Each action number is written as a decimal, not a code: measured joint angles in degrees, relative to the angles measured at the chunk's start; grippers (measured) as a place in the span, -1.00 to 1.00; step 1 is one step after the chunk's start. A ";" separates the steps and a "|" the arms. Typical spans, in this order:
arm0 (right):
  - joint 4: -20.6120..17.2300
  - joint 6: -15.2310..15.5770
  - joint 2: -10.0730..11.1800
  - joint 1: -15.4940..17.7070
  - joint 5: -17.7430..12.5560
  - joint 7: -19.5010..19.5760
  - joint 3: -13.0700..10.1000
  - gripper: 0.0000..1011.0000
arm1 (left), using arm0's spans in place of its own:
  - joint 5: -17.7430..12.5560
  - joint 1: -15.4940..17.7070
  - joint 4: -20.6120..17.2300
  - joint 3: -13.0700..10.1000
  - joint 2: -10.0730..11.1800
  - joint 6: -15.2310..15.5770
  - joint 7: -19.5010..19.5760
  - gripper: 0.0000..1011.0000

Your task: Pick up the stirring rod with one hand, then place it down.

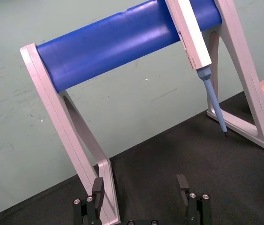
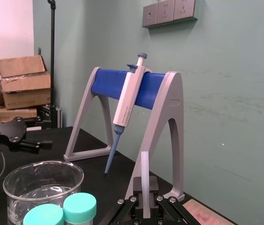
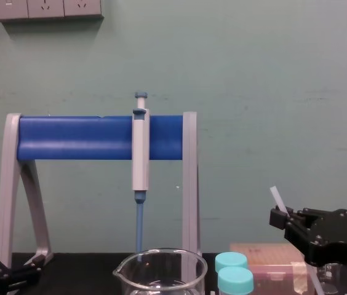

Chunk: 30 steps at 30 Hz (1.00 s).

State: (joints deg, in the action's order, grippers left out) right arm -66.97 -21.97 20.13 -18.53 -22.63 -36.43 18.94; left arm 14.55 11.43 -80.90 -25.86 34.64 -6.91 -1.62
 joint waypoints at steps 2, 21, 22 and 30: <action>-0.01 -0.01 0.00 0.00 -0.02 0.00 -0.02 -0.87 | 0.00 0.00 0.00 0.00 0.00 0.00 0.00 0.98; -0.05 -0.10 0.00 0.00 -0.16 -0.02 -0.06 0.19 | 0.00 0.00 0.00 0.00 0.00 0.00 0.00 0.98; -0.05 -0.10 0.00 0.00 -0.16 -0.02 -0.06 0.24 | 0.00 0.00 0.00 0.00 0.00 0.00 0.00 0.98; -0.05 -0.10 0.00 0.00 -0.16 -0.04 -0.06 0.76 | 0.00 0.00 0.00 0.00 0.00 0.00 0.00 0.98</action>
State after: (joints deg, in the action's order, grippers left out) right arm -67.02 -22.08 20.13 -18.53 -22.79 -36.47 18.88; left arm 14.55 11.43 -80.90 -25.86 34.64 -6.91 -1.62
